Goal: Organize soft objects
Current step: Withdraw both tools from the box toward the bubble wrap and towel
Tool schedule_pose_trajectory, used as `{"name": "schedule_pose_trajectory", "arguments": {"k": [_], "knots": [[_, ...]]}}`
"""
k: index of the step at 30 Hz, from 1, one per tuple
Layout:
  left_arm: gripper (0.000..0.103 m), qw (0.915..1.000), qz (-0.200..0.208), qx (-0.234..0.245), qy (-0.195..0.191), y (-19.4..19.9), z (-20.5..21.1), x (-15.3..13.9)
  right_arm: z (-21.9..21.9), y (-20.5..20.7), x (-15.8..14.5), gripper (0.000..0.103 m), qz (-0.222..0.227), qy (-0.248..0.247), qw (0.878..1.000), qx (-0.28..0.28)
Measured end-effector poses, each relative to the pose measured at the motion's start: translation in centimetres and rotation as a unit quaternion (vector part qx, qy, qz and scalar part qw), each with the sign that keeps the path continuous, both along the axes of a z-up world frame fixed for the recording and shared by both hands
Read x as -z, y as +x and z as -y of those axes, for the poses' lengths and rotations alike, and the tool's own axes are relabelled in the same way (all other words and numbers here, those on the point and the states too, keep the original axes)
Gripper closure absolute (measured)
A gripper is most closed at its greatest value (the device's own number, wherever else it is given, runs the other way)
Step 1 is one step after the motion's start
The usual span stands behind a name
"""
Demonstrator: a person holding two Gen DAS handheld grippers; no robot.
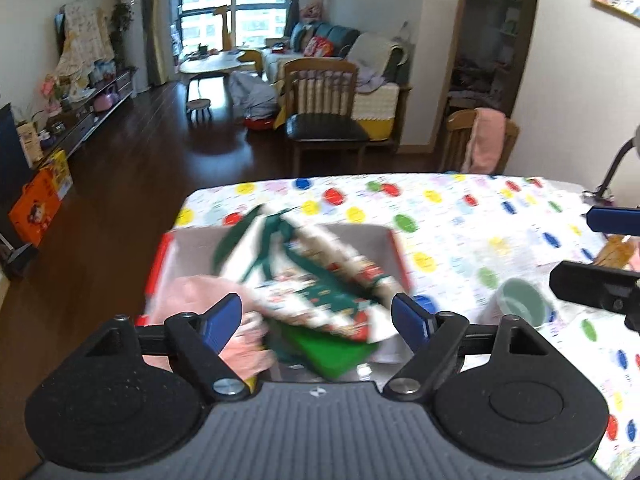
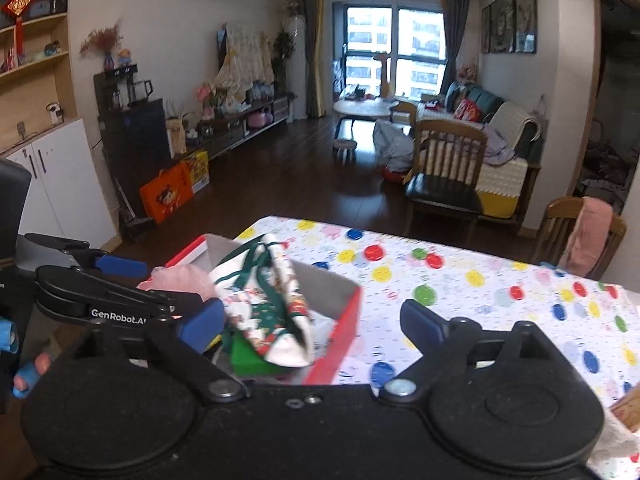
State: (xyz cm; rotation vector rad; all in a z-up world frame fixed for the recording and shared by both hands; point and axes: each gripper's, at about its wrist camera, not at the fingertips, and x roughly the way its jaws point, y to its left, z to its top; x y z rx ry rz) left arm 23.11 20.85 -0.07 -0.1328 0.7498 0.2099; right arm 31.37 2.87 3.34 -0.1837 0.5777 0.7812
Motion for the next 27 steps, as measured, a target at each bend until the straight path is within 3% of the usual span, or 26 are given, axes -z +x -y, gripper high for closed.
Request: {"name": "schedule_pose_trajectory", "arguments": {"k": [7,15,18,27], "knots": [[0.018,0.999,0.019,0.035,-0.018,2.3,5.8,-1.1,5.7,0.9,-0.5,0.001,0.01,0.02,0.999,0.023],[0.011,0.9959,0.029,0.078,-0.035,5.8,12.8,-1.3,12.2,2.9,0.2,0.0,0.007,0.032,0.998,0.057],[0.002,0.9939,0.032,0.097,-0.042,7.3,15.4,-1.1,14.6,3.5,0.9,0.0,0.009,0.032,0.997,0.071],[0.002,0.9888,0.027,0.133,-0.063,11.5,22.7,0.7,22.2,5.4,4.9,0.0,-0.004,0.011,0.994,0.11]]}}
